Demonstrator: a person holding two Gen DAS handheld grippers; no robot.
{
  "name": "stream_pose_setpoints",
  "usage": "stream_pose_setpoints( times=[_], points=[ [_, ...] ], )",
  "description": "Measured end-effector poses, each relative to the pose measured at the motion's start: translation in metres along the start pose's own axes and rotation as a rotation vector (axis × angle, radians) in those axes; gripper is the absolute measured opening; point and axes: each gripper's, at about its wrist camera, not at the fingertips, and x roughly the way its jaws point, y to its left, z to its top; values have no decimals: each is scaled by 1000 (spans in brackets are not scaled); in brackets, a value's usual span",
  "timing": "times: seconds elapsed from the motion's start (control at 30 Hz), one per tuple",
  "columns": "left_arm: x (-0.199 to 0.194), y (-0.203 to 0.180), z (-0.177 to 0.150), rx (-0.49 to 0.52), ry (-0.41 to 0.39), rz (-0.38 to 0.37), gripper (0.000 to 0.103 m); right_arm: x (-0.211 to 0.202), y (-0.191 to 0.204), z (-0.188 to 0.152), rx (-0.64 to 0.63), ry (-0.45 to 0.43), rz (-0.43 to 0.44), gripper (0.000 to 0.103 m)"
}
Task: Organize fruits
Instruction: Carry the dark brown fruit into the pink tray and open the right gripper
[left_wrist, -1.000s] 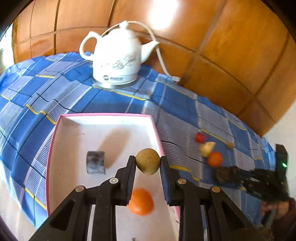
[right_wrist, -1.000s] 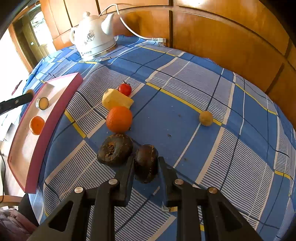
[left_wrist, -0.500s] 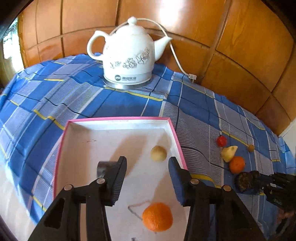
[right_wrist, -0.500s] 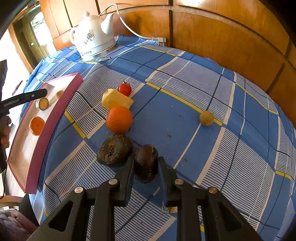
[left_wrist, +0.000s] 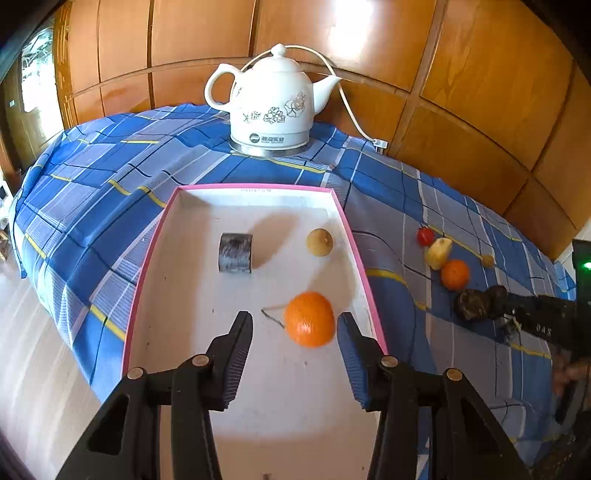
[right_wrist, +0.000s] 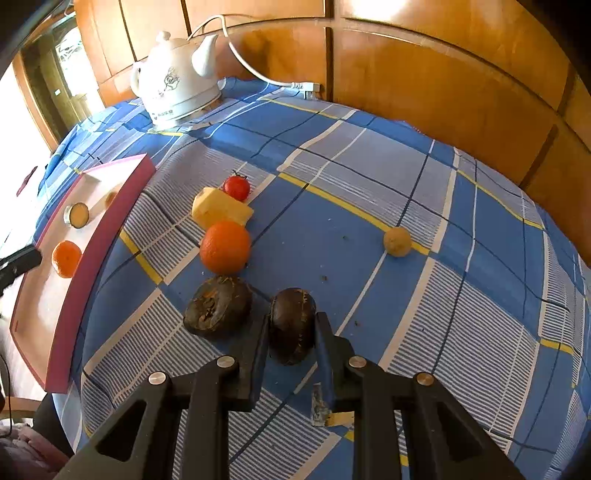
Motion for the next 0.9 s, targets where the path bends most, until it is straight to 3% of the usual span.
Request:
stream_pose_setpoints(
  times=[0.37,0.57,0.9],
  points=[
    [-15,-4,-10,26,-27,-7,49,-7,-11,1,63,-39,-14,24],
    [-16,-1,-13,20,-23,-24,49,-24,5,3,46,-62,9,24],
    [-15,8,-18,-4,-17,-27,49,-47,67,0,-28,-83,170,24]
  ],
)
